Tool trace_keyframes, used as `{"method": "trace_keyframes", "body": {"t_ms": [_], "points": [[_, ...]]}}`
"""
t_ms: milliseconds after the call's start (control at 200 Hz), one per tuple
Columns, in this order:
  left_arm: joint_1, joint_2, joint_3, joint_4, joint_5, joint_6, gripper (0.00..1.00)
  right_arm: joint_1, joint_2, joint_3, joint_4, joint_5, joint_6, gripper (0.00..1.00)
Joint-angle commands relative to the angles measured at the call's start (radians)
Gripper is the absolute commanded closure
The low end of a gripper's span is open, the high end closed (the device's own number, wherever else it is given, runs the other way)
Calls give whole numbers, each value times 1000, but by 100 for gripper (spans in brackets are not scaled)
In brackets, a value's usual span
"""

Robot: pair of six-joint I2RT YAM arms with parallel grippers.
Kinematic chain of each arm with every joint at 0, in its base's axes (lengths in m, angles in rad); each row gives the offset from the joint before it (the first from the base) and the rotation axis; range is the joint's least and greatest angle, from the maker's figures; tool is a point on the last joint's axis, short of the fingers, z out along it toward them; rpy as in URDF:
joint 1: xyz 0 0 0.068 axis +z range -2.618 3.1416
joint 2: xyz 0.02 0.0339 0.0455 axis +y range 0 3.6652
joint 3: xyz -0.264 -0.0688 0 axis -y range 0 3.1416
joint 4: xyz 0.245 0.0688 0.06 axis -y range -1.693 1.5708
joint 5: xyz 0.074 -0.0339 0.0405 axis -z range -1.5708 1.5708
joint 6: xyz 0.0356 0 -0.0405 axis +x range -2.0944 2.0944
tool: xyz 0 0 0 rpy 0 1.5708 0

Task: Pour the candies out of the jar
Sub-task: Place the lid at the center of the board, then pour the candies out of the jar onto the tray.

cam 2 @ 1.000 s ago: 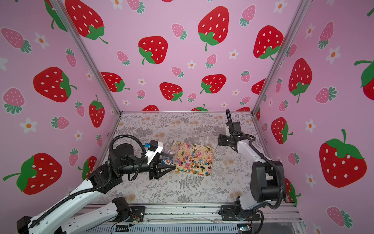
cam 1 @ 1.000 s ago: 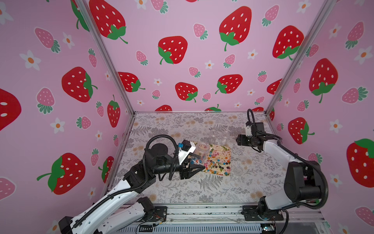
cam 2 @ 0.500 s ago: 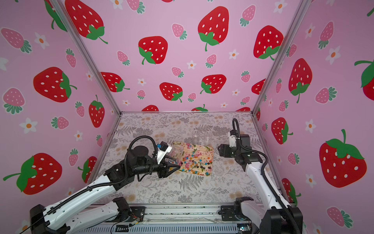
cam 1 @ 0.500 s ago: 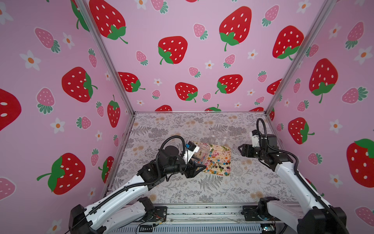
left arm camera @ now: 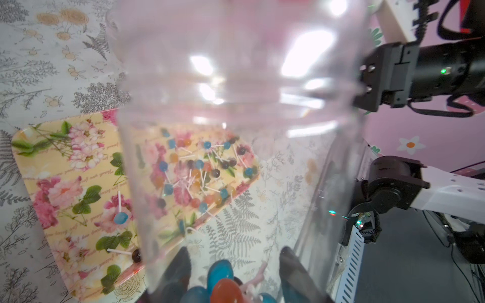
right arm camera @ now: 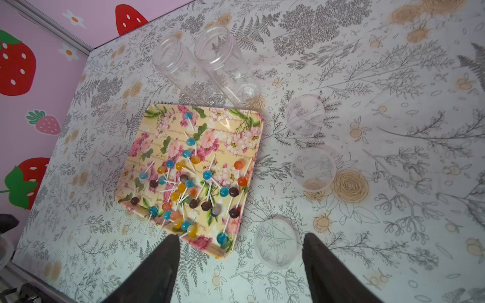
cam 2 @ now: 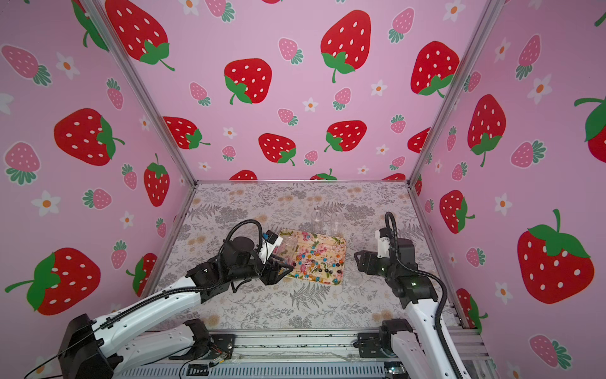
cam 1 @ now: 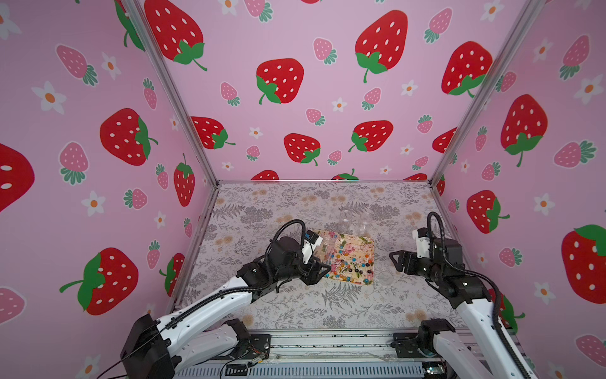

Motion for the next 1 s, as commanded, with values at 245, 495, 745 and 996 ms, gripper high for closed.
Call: {"method": "trace_keyframes", "body": {"t_ms": [245,495,745,996], "points": [[26,119,47,-105,-75,10,46,-3,-114,-28,-74,-20,59,23],[35,220,98,-166,-100,37,46,-3,-154,-43,-85,-11,64,23],[53,344,235,-307,-93,117,46,-3,-201,-75,-49,-40,76,23],[60,458,314,-407,-90,141,47,-2,-191,-91,5,-101,54,22]]}}
